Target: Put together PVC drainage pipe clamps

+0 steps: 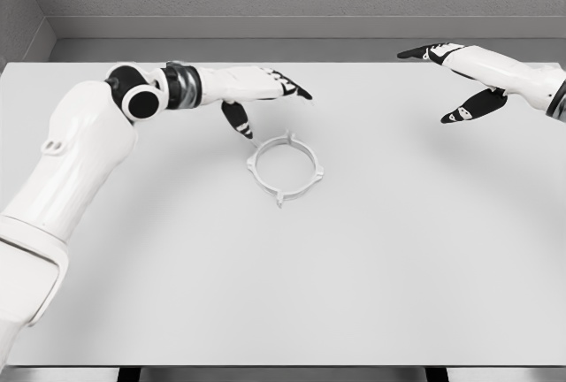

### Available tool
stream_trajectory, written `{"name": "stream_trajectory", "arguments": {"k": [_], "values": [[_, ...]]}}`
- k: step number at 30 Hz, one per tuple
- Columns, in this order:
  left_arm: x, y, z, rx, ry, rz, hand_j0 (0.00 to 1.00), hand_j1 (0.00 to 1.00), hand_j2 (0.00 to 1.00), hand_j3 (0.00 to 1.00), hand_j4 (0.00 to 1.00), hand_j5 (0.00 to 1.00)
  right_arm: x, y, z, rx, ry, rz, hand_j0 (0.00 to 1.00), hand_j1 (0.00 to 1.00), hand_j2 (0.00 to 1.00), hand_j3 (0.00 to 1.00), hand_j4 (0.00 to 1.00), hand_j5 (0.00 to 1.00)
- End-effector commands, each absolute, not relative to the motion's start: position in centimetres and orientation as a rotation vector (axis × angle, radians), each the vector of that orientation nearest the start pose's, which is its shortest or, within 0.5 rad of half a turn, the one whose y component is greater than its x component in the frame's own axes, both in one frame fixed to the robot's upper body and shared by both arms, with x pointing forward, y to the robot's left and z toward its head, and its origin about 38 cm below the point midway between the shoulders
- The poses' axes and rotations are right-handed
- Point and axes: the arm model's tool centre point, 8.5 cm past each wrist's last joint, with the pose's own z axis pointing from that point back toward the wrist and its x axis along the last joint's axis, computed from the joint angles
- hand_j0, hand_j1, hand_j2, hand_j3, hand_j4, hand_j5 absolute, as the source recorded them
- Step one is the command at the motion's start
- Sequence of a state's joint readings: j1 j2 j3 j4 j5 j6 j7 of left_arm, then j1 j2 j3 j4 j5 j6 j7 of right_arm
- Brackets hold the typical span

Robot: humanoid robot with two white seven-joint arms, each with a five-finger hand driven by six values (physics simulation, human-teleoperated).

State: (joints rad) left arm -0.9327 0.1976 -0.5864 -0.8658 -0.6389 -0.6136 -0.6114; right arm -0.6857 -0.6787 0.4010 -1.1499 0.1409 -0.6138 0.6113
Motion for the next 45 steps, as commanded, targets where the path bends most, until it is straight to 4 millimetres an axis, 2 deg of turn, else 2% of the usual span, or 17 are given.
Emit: {"name": "stream_trajectory", "arguments": {"k": [1,5,7,9,14,21,30,40,42,45], "values": [[54.2,14.6,20.5,0.289,-1.457,-2.009,1.0,1.0,1.0,1.0,1.0,1.0,48.0,-34.7,23.8,-0.287,-1.618,1.609,1.0,1.0,1.0,1.0,1.0,1.0],[54.0,12.6,19.2,0.416,-1.315,-2.186,1.0,1.0,1.0,1.0,1.0,1.0,48.0,-34.7,23.8,-0.287,-1.618,1.609,1.0,1.0,1.0,1.0,1.0,1.0],[53.8,10.6,18.9,0.449,-1.32,-2.231,1.0,1.0,1.0,1.0,1.0,1.0,48.0,-34.6,23.7,-0.284,-1.616,1.61,1.0,1.0,1.0,1.0,1.0,1.0],[53.0,8.9,17.9,0.444,-1.331,-2.295,1.0,1.0,1.0,1.0,1.0,1.0,48.0,-34.6,23.6,-0.282,-1.615,1.61,1.0,1.0,1.0,1.0,1.0,1.0],[52.9,8.5,17.4,0.484,-1.312,-2.339,0.99,0.99,0.99,0.99,0.99,0.99,48.0,-34.6,23.7,-0.284,-1.616,1.61,1.0,1.0,1.0,1.0,1.0,1.0],[52.6,6.8,16.2,0.567,-1.285,-2.364,0.99,0.99,0.99,0.99,0.99,0.99,48.0,-34.6,23.6,-0.281,-1.616,1.61,1.0,1.0,1.0,1.0,1.0,1.0],[52.1,6.1,15.8,0.547,-1.285,-2.398,0.99,0.99,0.99,0.99,0.99,0.99,48.1,-34.5,23.6,-0.281,-1.618,1.61,1.0,1.0,1.0,1.0,1.0,1.0],[52.0,5.8,16.5,0.561,-1.31,-2.398,1.0,1.0,1.0,1.0,1.0,1.0,48.1,-34.5,23.6,-0.28,-1.617,1.611,1.0,1.0,1.0,1.0,1.0,1.0],[52.2,6.1,16.8,0.569,-1.314,-2.38,1.0,1.0,1.0,1.0,1.0,1.0,48.1,-34.5,23.6,-0.28,-1.617,1.611,1.0,1.0,1.0,1.0,1.0,1.0],[53.6,7.9,18.5,0.62,-1.35,-2.285,1.0,1.0,1.0,1.0,1.0,1.0,48.1,-34.5,23.6,-0.28,-1.617,1.611,1.0,1.0,1.0,1.0,1.0,1.0]]}}
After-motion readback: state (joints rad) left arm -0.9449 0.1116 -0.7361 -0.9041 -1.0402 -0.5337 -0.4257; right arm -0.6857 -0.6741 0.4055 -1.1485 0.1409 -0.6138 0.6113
